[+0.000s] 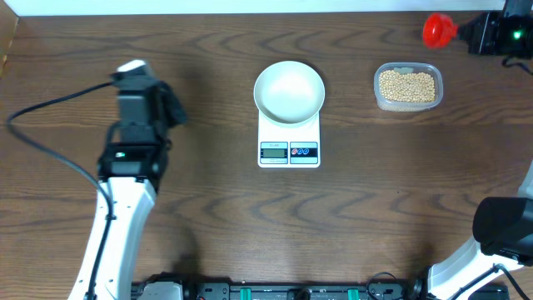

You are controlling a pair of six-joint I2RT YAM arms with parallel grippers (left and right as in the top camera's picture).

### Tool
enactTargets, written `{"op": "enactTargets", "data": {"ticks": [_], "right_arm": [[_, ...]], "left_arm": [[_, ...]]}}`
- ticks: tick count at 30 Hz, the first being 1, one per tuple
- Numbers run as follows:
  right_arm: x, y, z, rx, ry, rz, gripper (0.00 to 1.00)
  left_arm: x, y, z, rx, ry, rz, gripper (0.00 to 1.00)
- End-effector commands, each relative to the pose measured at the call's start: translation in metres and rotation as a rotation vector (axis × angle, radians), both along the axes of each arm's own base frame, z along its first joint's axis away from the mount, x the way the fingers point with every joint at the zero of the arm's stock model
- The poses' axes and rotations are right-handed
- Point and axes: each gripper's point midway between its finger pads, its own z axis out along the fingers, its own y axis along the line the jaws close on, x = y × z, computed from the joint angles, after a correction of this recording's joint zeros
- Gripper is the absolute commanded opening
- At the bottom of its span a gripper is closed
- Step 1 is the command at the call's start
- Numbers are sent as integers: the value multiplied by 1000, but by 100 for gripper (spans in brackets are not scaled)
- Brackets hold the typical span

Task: Scoop item into bowl and weigh 50g on scale
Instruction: 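Pull the left gripper back from the scale toward the left side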

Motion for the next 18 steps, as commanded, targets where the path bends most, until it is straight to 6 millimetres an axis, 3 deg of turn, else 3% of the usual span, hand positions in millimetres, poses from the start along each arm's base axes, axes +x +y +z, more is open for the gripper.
{"op": "enactTargets", "data": {"ticks": [1, 5, 9, 13, 18], "right_arm": [[12, -1, 8, -24, -67, 13, 1], [31, -17, 21, -37, -134, -90, 1], [46, -31, 36, -28, -193, -197, 1], [53, -35, 45, -16, -235, -224, 1], [49, -34, 38, -6, -198, -228, 1]], "left_arm": [[2, 39, 13, -73, -79, 159, 7], [10, 68, 18, -173, -167, 295, 7], [32, 73, 25, -186, -251, 299, 7], [50, 67, 22, -232, -296, 282, 7], [63, 40, 13, -252, -261, 159, 7]]}}
